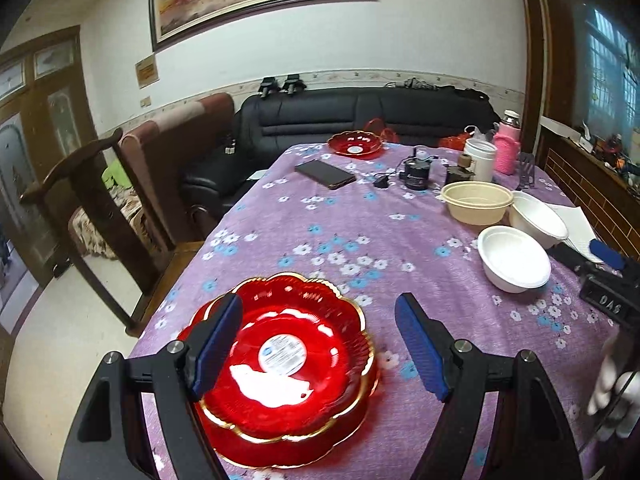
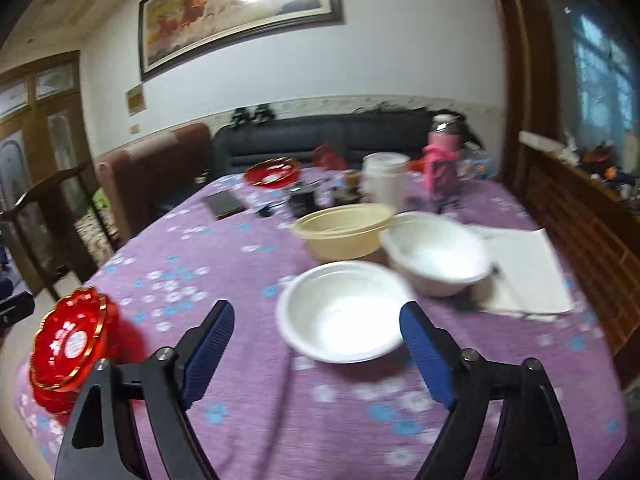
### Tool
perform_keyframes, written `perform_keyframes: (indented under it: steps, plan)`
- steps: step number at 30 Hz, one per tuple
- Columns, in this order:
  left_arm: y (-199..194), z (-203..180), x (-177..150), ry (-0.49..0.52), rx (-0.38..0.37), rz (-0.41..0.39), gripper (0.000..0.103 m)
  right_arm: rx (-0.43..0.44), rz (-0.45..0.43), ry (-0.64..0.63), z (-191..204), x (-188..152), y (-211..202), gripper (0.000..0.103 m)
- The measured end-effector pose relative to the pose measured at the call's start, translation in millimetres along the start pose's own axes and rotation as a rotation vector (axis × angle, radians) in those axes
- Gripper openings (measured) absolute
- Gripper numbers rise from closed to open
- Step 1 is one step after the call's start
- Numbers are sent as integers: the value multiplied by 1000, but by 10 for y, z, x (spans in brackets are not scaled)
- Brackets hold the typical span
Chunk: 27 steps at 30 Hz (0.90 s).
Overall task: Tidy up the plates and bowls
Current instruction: 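Move both tools toward the white paper bowl on the tablecloth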
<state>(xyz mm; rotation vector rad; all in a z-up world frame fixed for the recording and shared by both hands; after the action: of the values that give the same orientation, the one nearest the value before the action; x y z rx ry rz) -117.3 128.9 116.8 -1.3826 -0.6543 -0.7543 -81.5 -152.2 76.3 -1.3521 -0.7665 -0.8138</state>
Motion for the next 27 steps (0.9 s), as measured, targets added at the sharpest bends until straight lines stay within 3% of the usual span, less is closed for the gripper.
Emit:
perform_keyframes:
  steps: [6, 14, 22, 27]
  plan:
    - [57, -144, 64, 26, -6, 1, 78, -24, 24, 48, -304, 29, 7, 89]
    - [195, -268, 96, 42, -11, 27, 78, 3, 95, 128, -415, -118, 286, 89]
    - [395, -446, 148, 9, -95, 82, 78, 32, 184, 264, -607, -308, 577, 89]
    - [580, -770, 242, 10, -167, 114, 78, 15, 203, 322, -664, -302, 761, 89]
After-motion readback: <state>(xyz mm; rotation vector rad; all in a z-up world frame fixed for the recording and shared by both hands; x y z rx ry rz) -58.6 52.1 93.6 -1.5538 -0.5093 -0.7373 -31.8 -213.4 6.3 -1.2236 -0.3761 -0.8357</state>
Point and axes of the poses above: each gripper's, at about its wrist camera, not at the fingertips, and y roughly the way its jaws point, z to its left, x to its top, the point moved 5 cm from there along y, roughly the way its jaws point
